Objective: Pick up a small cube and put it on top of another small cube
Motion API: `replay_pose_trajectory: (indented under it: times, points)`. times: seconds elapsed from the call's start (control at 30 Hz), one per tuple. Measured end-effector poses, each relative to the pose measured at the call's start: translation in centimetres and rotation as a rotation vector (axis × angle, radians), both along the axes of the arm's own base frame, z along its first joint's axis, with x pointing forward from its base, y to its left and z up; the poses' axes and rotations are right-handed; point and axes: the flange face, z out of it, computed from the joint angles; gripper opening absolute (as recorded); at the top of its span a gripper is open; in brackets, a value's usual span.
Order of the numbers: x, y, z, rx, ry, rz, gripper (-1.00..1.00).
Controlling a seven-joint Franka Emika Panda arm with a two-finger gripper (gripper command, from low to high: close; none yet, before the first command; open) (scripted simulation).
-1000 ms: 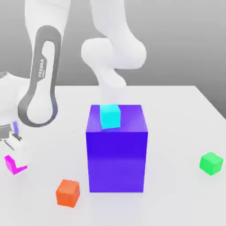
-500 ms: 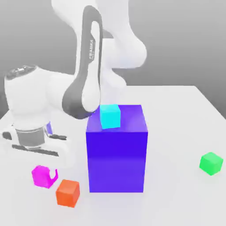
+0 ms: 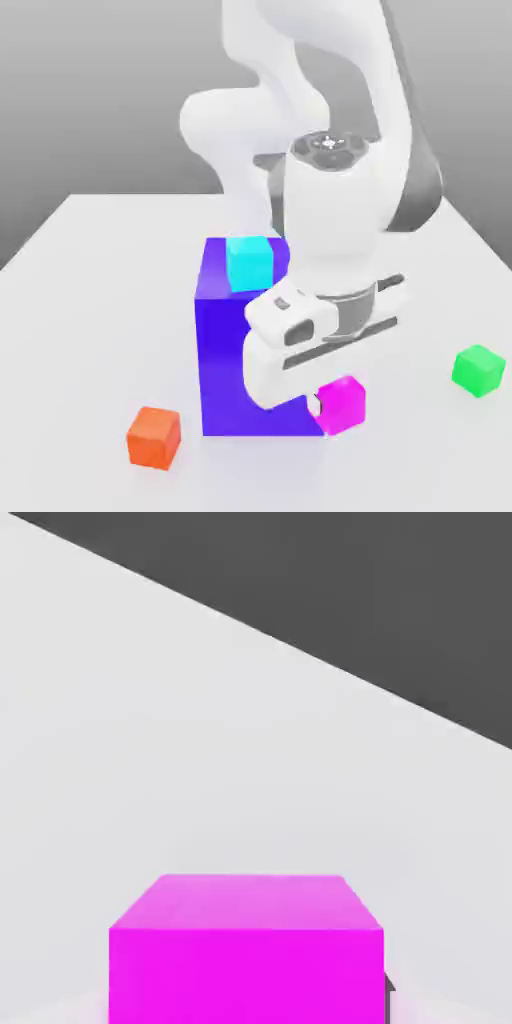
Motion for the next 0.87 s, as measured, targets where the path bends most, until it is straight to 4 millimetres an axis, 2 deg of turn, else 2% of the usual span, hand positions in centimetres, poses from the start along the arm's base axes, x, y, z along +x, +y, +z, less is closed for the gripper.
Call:
replay_pose_trajectory:
  times: [0.2, 0.43, 0.5, 0.53, 0.6, 0.77, 0.8, 0.87]
  points:
    - [-4.7, 10.1, 1.3, -0.022, -0.03, 0.322, -1.0]
    - [-12.9, 19.5, 2.4, -0.061, -0.07, 0.69, -1.0]
    - [-16.0, 20.9, 1.4, -0.077, -0.038, 0.787, -1.0]
    - [-16.7, 21.2, 0.7, -0.081, -0.03, 0.808, -1.0]
    - [-15.4, 20.1, -0.7, -0.084, -0.023, 0.772, -1.0]
    - [-15.4, 20.0, -5.0, -0.086, -0.019, 0.772, -1.0]
    - [-15.5, 19.9, -5.6, -0.086, -0.018, 0.772, 1.0]
    - [-15.5, 19.9, -5.6, -0.086, -0.018, 0.772, 1.0]
